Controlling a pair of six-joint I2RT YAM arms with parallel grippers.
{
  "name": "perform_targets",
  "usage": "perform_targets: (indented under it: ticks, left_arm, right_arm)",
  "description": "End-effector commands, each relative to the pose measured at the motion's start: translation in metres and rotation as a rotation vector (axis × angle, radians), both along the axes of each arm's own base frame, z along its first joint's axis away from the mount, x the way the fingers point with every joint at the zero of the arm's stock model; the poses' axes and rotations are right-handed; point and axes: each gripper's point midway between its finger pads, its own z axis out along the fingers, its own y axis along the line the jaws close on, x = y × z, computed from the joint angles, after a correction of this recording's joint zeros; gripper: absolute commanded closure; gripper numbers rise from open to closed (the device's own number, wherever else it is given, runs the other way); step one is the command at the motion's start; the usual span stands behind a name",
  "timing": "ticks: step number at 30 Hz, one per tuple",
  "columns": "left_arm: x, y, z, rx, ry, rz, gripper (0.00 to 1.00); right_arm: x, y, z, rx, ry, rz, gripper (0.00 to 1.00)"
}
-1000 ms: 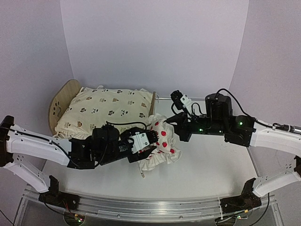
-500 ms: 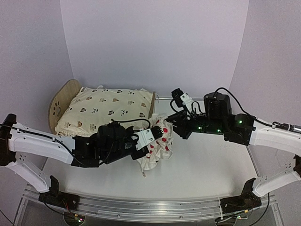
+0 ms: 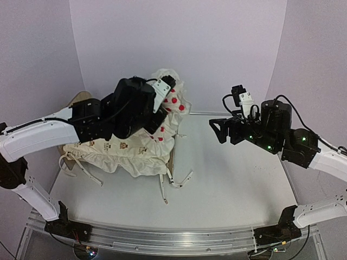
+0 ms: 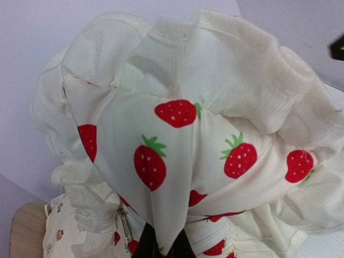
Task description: Set up the pet bed
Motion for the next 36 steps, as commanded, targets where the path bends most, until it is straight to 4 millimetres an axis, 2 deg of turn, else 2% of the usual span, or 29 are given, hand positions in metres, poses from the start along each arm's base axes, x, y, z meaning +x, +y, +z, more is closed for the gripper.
perform_targets:
  ticks: [1,5,10,13,19,29,33,36]
  left_arm:
    - [0.051,0.073,0.008,0.053,0.052,0.271,1.0]
    - [0.087,0.118,0.018,0.034,0.094,0.379,1.0]
    - [0.116,0.173,0.029,0.035,0.118,0.501,1.0]
    - [0.132,0.209,0.027,0.047,0.158,0.577,1.0]
    - [0.149,0.271,0.006,0.094,0.228,0.707,1.0]
    - [0.177,0.324,-0.056,0.19,0.381,0.765,0.99]
    - [0.184,0.337,-0.084,0.258,0.434,0.786,0.99]
    - [0.19,0.339,-0.096,0.289,0.427,0.785,0.99]
  right_arm:
    - [0.003,-0.013,-0.021,-0.096,0.036,-0.065,0.02]
    - [0.003,-0.007,-0.037,-0.138,0.079,-0.045,0.02]
    - [0.0,0.002,-0.06,-0.164,0.139,-0.003,0.02]
    - [-0.003,0.008,-0.074,-0.172,0.179,0.023,0.02]
    - [-0.009,0.016,-0.096,-0.176,0.248,0.061,0.02]
    - [-0.013,0.018,-0.116,-0.197,0.3,0.076,0.02]
    - [-0.014,0.017,-0.123,-0.209,0.309,0.075,0.02]
    - [-0.013,0.016,-0.126,-0.22,0.31,0.071,0.02]
